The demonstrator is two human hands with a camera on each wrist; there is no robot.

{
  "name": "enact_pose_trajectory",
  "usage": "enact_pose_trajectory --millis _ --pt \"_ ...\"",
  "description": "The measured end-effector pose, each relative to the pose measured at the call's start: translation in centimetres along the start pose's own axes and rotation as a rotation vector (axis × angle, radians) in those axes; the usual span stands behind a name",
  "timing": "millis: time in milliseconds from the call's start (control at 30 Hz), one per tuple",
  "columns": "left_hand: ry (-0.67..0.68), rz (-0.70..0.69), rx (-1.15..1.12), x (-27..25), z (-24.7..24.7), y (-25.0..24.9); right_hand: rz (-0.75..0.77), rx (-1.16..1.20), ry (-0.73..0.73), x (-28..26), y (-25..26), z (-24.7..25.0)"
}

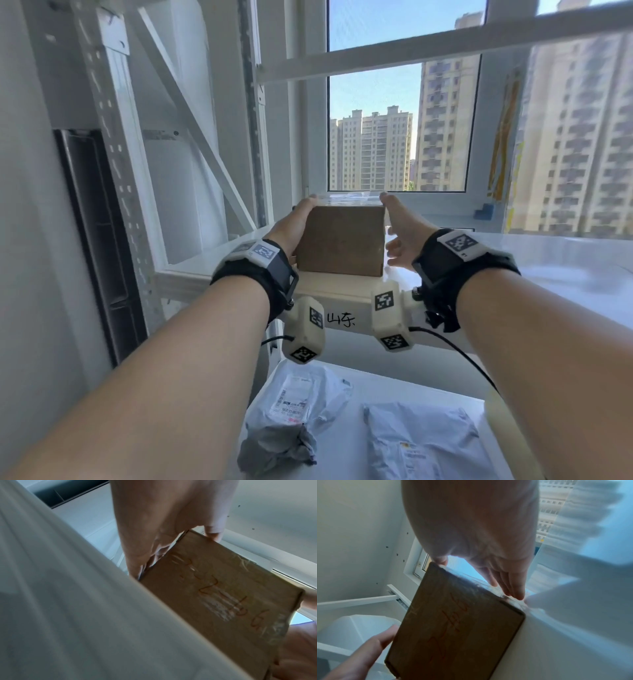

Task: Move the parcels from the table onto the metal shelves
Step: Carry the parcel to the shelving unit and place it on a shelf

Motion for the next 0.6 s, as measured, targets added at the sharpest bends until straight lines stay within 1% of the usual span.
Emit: enact_pose_trajectory --millis 67,133,167,233,267,300,333,433,533,600 --pt "-0.055 -0.015 0.066 -0.6 0.3 0.0 0.012 -0.057 -0.039 -1.4 0.4 0.5" --pt "-0.191 -0.056 0.136 -1.4 0.5 -0.4 0.062 -0.156 -0.092 -3.1 1.0 1.2" --pt "-0.281 -0.114 0.170 -2.0 0.7 -0.8 0.080 -0.236 -0.113 -3.8 1.1 1.6" --pt "-0.477 -0.289 0.325 -3.6 0.6 -2.1 0.111 -0.411 -0.158 -5.5 1.4 2.6" --pt "-0.535 -0.372 0.408 -4.7 0.2 -2.6 0.121 -0.490 -0.188 -6.4 1.5 3.2" --pt "-0.557 -0.442 0.478 -5.6 -0.5 -2.9 0.132 -0.574 -0.218 -7.3 1.5 3.7" --pt "-0.550 -0.486 0.543 -6.3 -1.3 -3.1 0.152 -0.659 -0.240 -8.2 1.6 4.2" --pt "-0.446 -0.560 0.670 -8.2 -4.7 -2.4 0.195 -0.879 -0.283 -11.6 1.1 5.9" --pt "-0.323 -0.642 0.749 -10.6 -8.9 -1.0 0.212 -1.014 -0.327 -15.3 0.0 7.9" --pt "-0.238 -0.666 0.810 -12.2 -11.8 0.7 0.203 -1.077 -0.355 -17.7 -1.1 9.4"
Point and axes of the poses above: each hand's wrist, its own x-axis towards the middle knuckle, its own z-axis out of the back of the hand, y = z × x, the point moved 4 cm from there along x, towards the middle knuckle, and after that the axes turned 10 degrees about z, right-handed, at the moved point
